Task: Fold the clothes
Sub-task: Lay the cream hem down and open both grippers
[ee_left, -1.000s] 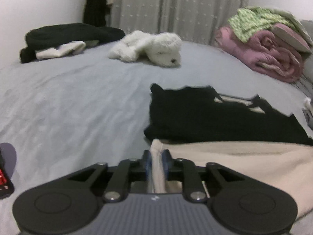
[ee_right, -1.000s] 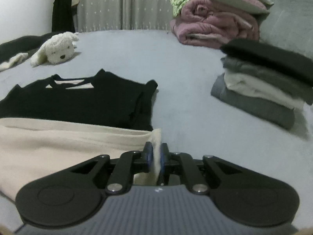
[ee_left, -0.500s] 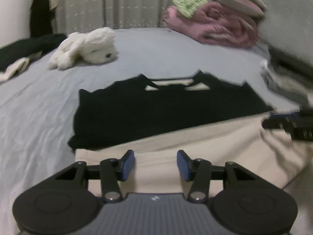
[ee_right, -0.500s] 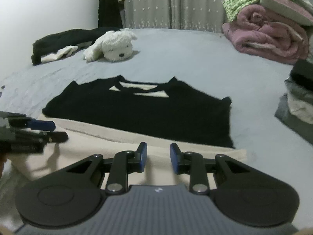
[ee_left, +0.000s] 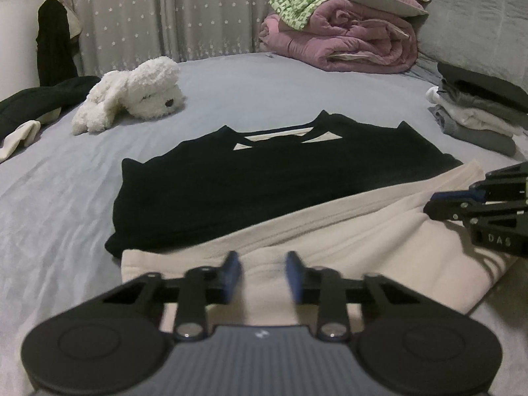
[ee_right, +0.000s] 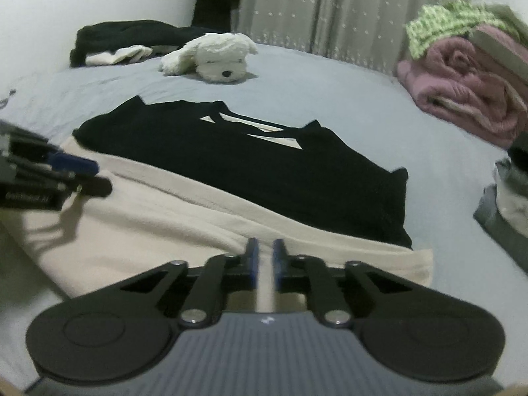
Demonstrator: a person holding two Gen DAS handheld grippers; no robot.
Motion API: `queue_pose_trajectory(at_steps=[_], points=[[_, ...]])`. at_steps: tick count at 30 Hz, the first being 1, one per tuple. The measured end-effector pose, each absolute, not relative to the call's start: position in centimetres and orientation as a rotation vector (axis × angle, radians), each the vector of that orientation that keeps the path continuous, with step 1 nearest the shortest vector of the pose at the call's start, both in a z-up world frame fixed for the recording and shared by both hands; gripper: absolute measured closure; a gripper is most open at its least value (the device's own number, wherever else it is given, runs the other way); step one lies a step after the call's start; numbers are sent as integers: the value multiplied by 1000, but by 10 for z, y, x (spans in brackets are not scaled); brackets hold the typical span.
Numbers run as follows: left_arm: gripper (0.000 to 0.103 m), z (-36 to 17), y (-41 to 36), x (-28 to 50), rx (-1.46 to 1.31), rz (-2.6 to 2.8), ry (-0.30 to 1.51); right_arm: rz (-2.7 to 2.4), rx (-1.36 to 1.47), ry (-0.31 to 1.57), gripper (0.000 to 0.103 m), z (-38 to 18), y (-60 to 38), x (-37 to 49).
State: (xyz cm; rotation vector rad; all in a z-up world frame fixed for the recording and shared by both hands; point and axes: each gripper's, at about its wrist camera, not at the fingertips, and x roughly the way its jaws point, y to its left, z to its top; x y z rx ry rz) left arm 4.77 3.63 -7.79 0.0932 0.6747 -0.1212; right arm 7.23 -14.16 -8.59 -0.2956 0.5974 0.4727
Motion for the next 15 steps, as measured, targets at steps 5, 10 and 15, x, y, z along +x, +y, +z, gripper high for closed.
queue_pose_trajectory(at_steps=[5,10,15], points=[[99,-77,33,39,121,-103,616,440,-328,525,101,-84,-138,65],[99,-66,34,27,124,-58,489,398,-332,428,101,-76,-137,57],[97,-77,32,39,148,-30,531,390,-369,457,101,-88,-131,64]])
